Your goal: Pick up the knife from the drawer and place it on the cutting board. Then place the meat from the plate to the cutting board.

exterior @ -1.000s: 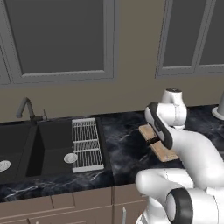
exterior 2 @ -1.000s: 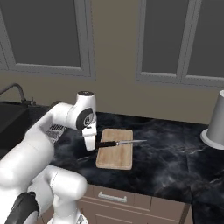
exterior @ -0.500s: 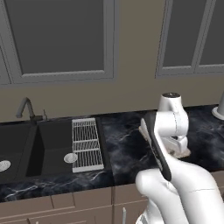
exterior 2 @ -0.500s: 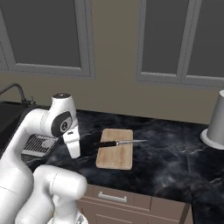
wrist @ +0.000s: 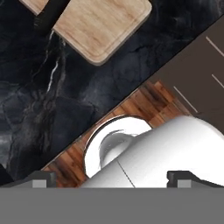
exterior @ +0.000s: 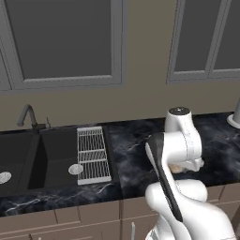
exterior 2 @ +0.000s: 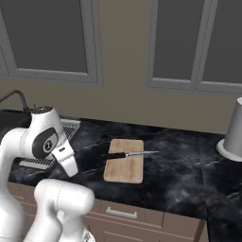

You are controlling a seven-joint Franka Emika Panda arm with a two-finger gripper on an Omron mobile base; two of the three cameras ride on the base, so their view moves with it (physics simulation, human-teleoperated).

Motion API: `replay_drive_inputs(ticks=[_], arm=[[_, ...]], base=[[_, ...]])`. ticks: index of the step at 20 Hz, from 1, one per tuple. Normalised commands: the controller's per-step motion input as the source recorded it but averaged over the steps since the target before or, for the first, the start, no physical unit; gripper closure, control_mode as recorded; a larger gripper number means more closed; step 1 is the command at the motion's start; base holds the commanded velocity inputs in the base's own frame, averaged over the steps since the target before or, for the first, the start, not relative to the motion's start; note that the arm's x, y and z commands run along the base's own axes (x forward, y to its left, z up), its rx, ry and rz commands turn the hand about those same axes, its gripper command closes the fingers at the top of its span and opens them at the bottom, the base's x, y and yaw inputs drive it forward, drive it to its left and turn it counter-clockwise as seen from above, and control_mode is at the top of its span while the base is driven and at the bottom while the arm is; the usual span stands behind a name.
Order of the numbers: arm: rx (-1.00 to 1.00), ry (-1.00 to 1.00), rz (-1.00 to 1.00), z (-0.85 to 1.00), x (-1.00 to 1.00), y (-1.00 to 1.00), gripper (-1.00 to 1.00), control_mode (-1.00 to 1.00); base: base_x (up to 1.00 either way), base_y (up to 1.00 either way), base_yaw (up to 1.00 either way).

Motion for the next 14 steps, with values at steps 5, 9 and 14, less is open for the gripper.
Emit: replay_drive_inputs(ticks=[5, 9, 14], arm=[[0.0, 0.02, 0.01, 0.0, 0.0, 0.06, -1.0, -1.0], [0.0, 0.0, 0.0, -0.02, -0.07, 0.01, -1.0, -1.0], [-0.06, 0.01, 0.0, -0.36, -0.44, 0.37, -1.0, -1.0]], base=[[0.0, 0.0, 0.0], [0.0, 0.0, 0.0], [0.0, 0.0, 0.0]])
